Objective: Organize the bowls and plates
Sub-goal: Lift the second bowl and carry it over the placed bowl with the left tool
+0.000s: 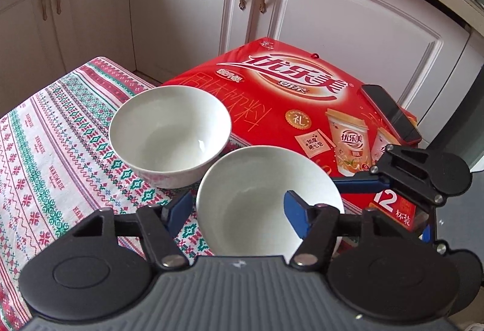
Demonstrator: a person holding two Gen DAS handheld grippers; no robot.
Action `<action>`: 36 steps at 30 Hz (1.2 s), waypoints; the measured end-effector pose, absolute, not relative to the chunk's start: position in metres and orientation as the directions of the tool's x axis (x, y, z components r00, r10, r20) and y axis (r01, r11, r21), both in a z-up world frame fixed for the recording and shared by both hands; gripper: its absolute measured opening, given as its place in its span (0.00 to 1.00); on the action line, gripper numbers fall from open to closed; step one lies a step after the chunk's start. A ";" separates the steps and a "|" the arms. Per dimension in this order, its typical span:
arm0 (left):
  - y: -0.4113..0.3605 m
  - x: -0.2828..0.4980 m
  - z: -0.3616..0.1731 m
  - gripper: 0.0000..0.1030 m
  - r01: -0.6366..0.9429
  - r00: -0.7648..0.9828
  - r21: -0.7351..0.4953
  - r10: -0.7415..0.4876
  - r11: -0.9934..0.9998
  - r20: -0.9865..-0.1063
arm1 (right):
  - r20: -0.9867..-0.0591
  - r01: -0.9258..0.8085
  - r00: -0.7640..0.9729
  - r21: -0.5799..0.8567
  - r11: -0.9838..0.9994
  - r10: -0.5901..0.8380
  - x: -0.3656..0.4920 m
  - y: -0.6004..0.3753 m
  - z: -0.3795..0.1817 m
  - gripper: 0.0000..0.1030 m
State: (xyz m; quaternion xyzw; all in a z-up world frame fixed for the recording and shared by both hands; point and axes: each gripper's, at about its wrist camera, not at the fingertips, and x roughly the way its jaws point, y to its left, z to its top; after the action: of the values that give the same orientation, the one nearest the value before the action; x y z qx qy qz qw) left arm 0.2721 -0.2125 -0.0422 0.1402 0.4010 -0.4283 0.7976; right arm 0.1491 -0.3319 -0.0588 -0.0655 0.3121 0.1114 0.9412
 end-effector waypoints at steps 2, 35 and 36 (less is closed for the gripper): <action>-0.215 0.274 -0.043 0.63 0.798 0.306 -0.120 -0.568 0.591 -0.764 | -0.602 -0.257 0.780 -0.056 0.965 0.172 0.149 -0.331 -0.059 0.77; -0.190 0.248 -0.013 0.58 0.791 0.334 -0.108 -0.574 0.602 -0.747 | -0.578 -0.313 0.785 -0.057 0.948 0.224 0.127 -0.315 -0.023 0.77; -0.187 0.245 -0.010 0.58 0.788 0.341 -0.106 -0.574 0.606 -0.744 | -0.574 -0.319 0.786 -0.056 0.946 0.231 0.125 -0.313 -0.020 0.77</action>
State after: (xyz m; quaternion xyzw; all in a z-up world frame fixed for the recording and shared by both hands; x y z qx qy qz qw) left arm 0.2453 -0.1873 -0.0101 0.1377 0.3892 -0.4220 0.8071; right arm 0.1252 -0.3133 -0.0199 -0.0752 0.2928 0.1459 0.9420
